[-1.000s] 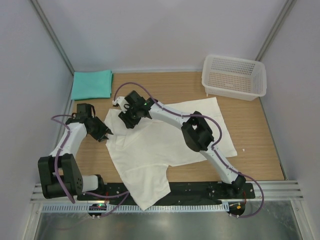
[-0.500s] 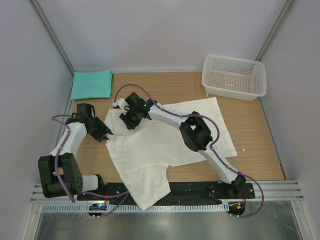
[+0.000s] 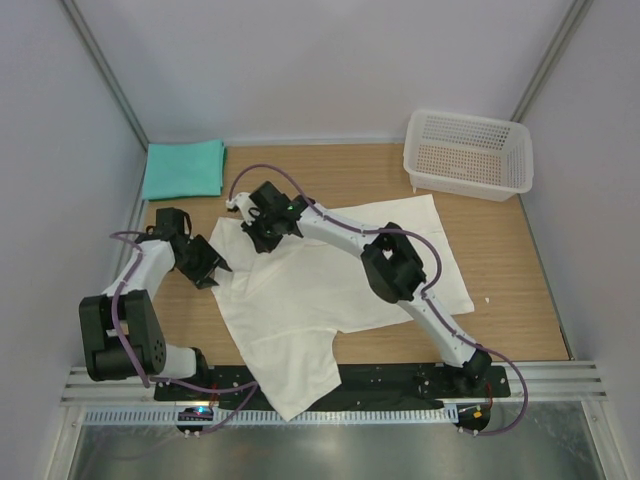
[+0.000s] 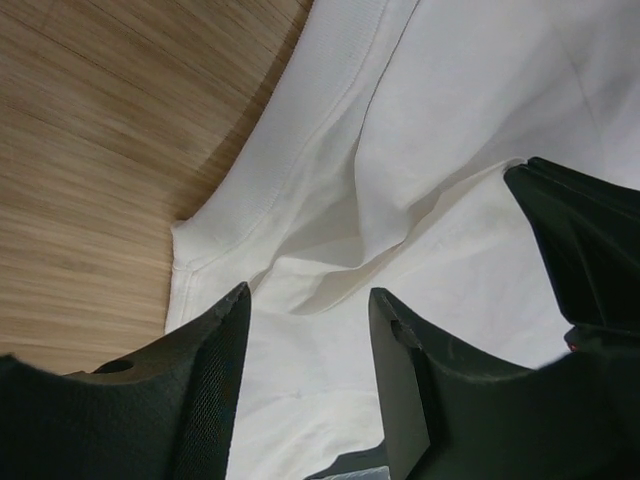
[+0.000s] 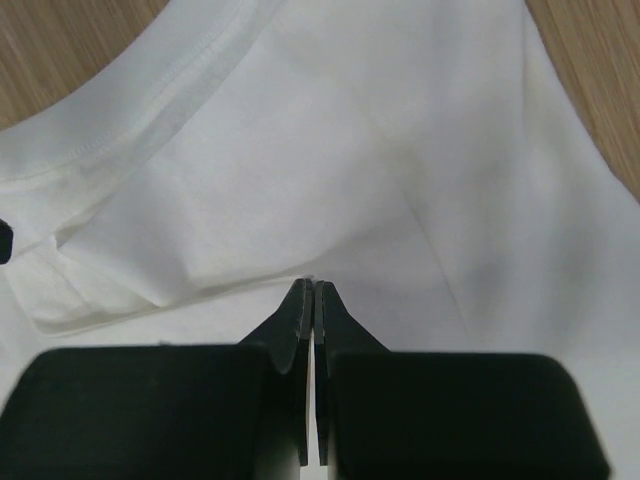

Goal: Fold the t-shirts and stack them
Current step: Fold the tshirt

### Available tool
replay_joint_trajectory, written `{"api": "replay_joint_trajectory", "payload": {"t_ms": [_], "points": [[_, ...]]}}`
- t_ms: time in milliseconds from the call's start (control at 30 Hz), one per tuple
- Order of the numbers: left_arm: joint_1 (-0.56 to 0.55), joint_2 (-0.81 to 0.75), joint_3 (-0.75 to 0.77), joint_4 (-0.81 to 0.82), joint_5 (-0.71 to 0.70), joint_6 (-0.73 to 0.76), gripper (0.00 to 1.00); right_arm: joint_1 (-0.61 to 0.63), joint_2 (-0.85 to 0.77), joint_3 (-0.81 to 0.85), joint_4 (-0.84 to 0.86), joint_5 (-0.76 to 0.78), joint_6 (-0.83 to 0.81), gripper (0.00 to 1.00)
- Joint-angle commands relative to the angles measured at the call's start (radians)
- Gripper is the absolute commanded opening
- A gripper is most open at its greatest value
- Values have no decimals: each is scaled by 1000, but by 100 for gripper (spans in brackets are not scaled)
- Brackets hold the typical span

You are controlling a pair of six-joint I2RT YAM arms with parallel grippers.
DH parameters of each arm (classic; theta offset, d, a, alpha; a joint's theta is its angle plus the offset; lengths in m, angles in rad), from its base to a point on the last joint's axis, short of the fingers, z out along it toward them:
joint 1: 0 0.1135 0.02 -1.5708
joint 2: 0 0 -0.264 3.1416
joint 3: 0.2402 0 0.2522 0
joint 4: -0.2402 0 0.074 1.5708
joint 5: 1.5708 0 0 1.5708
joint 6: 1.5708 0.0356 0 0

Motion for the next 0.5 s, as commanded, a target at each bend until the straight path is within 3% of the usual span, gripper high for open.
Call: {"api": "replay_joint_trajectory", "payload": {"t_ms": [0,200,467], "points": [[11,-17,14,14,33,23,53,5,-140,14,-16,20,39,1],[31,-68,34,-5,30,38,57,6,-243,-105,-93,-37,92,1],[42,-79,38,-8,63,43,60,5,-424,-417,57,-83,135,1]]}}
